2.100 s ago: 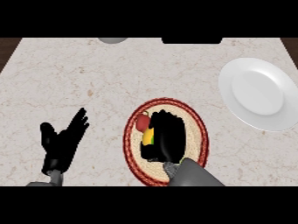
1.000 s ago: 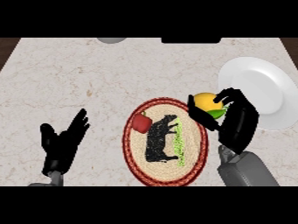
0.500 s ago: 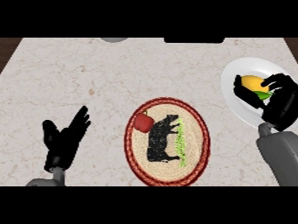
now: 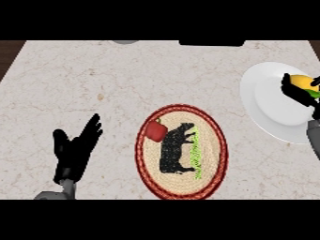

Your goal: Pick the lemon from the placemat and place it in the plate

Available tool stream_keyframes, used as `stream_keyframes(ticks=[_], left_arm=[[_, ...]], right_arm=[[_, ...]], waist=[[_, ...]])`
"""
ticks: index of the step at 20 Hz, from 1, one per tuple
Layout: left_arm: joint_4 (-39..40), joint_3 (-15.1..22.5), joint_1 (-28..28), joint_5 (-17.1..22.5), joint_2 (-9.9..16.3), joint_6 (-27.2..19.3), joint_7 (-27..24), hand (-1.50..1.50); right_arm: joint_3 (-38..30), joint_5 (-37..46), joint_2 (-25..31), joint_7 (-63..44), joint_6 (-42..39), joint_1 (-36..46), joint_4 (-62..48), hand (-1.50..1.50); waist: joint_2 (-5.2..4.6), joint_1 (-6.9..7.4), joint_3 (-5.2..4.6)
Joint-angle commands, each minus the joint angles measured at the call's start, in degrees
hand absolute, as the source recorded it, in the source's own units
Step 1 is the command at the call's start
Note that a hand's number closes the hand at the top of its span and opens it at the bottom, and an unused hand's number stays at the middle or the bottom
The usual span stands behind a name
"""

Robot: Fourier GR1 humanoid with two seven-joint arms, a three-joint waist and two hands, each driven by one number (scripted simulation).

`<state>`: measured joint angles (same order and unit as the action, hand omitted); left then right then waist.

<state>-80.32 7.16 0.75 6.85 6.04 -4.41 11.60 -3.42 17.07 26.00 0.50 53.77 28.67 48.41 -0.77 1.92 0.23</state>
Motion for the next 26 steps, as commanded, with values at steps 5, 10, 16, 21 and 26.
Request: stream_keyframes(ticks=[5,10,16,21,26], left_arm=[[-0.06,1.56,0.34,-1.45,-0.78,-0.2,-0.11,0.0],[-0.92,0.8,0.69,-0.38,-0.14,0.76,0.83,0.0],[-2.16,0.0,1.04,0.11,-0.06,0.07,2.79,0.0],[-2.7,-1.8,0.11,1.04,2.31,1.83,2.87,0.0],[-0.17,-2.1,-1.15,0.78,1.38,2.22,-0.53,0.0]], right_arm=[[-1.68,-2.3,5.21,0.51,-18.46,7.5,-21.61,-1.5],[-7.73,-8.18,4.13,14.86,-22.74,7.77,-24.99,-1.5],[-17.06,-16.84,0.37,29.09,-21.75,8.51,-23.24,-1.5],[-23.31,-21.91,4.32,35.15,-28.8,9.0,-28.55,-1.5],[-25.12,-24.52,9.33,34.43,-42.61,7.52,-32.48,-1.5]], waist=[[-0.47,1.64,0.04],[-0.68,1.74,0.28],[-0.33,0.85,0.31],[-0.16,0.36,0.07],[0.16,-0.6,-0.06]])
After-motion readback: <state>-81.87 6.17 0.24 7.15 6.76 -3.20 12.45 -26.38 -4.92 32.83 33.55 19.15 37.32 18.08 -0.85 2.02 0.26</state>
